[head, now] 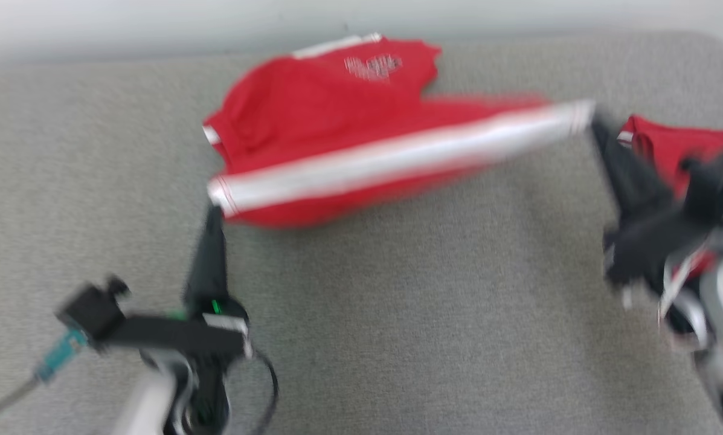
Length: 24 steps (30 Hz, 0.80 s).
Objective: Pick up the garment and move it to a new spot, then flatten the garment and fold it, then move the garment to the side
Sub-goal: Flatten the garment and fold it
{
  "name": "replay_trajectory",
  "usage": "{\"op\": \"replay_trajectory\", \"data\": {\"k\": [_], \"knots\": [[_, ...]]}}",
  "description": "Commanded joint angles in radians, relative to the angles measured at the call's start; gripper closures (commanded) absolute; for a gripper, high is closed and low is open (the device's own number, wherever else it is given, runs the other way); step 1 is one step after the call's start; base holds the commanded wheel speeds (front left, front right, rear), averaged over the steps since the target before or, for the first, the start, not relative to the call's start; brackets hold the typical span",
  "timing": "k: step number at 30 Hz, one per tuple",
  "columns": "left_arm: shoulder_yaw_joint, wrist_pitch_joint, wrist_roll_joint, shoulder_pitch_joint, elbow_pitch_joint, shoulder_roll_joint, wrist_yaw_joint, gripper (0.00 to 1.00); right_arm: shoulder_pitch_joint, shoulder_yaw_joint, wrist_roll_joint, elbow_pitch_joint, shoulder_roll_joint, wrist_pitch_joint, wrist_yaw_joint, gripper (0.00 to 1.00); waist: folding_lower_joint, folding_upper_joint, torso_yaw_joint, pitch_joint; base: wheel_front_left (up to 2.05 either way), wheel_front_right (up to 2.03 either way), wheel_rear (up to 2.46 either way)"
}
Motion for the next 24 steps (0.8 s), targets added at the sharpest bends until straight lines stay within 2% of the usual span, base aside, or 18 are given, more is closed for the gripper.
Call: {"op": "replay_trajectory", "data": {"k": [1,4,11,12,18,24], "knots": [[-0.016,-0.006,0.024,0.039,-0.007,0.010,-0.001,1.00,0.067,-0.011,0.016,-0.035,-0.009,0.022,-0.002,1.00,0.0004,0.0002,0.037,-0.081,0.00,0.00,0.00],[-0.061,-0.010,0.078,0.112,-0.016,0.026,-0.001,1.00,0.257,-0.070,0.044,-0.160,-0.028,0.126,-0.002,1.00,0.0004,0.0002,0.041,-0.113,0.00,0.00,0.00],[-0.107,-0.012,0.227,0.265,-0.001,0.046,-0.001,1.00,0.641,-0.182,0.116,-0.384,0.017,0.432,-0.002,1.00,0.0004,0.0002,0.030,-0.162,0.00,0.00,0.00],[-0.116,-0.012,0.254,0.309,0.004,0.055,-0.001,1.00,0.730,-0.210,0.126,-0.430,0.036,0.513,-0.002,1.00,0.0004,0.0002,0.026,-0.171,0.00,0.00,0.00],[-0.118,-0.012,0.292,0.438,0.003,0.077,-0.001,1.00,0.930,-0.314,0.128,-0.560,0.110,0.681,-0.002,1.00,0.0004,0.0002,0.024,-0.181,0.00,0.00,0.00],[-0.138,-0.012,0.405,0.517,-0.031,0.115,0.017,1.00,1.060,-0.400,0.116,-0.691,0.179,0.784,-0.002,1.00,0.0004,0.0002,0.045,-0.193,0.00,0.00,0.00]]}}
